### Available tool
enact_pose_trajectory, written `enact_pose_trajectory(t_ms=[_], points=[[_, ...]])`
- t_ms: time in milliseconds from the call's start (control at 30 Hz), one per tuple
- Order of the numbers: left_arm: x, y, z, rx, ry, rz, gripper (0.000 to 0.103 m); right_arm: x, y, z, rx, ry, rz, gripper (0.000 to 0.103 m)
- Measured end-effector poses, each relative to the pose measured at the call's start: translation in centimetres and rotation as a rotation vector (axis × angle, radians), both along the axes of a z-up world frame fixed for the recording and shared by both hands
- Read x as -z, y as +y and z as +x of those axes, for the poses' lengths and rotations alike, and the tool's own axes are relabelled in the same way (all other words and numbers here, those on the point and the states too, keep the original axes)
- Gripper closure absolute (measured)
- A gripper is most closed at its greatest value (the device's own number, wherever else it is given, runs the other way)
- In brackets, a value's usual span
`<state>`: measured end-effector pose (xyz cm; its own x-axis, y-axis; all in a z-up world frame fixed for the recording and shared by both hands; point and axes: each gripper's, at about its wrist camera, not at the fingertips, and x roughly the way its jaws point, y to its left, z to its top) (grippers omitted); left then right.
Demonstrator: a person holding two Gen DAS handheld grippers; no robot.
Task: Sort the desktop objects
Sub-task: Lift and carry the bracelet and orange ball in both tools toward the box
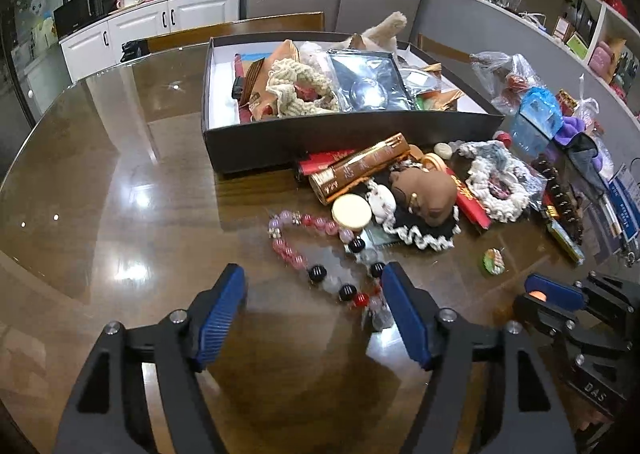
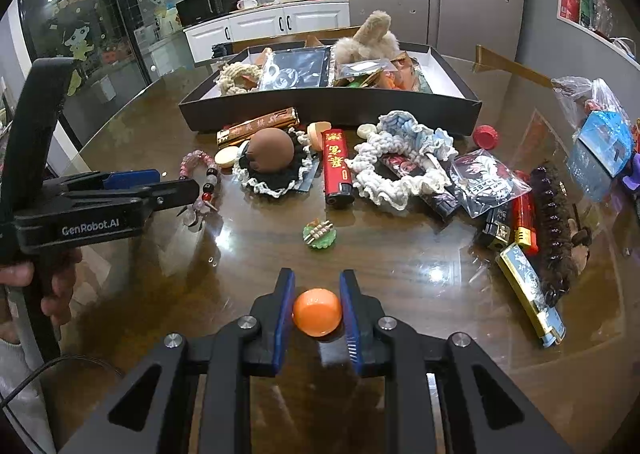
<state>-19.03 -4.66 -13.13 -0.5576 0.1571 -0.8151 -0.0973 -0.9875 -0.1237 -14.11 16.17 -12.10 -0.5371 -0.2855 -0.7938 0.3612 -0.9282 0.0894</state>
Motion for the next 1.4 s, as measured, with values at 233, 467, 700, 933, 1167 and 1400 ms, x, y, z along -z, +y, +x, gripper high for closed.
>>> enact_pose_trajectory(t_ms=[233, 467, 700, 933, 1167, 1400], points=[[-0.1, -0.3, -1.1, -0.006, 0.002, -0.016, 0.095, 0.0, 0.0, -0.3, -0.004, 0.002, -0.016, 0.079], [-0.1, -0.2, -0.8, -0.001, 0.013, -0.004, 0.095, -0.1, -0.2, -0.5, -0.014, 0.004, -0.018, 0.079], [-0.9, -0.6, 0.5, -0.006, 0.043, 0.013, 0.095, -0.8, 0.6, -0.5, -0.004, 0.024, -0.028, 0.079], [-1.8, -0.3, 1.8, 0.004, 0.073, 0.022, 0.095, -1.1, 0.9, 0.5, -0.032, 0.028, -0.051, 0.079], [-1.4, -0.5, 2.3, 0.009, 0.072, 0.045, 0.095, -0.8, 1.3, 1.3, -0.025, 0.036, -0.033, 0.075], [-0.8, -1.0, 2.3, -0.009, 0.064, 0.051, 0.095, 0.1, 0.4, 0.7, -0.042, 0.026, -0.013, 0.066]])
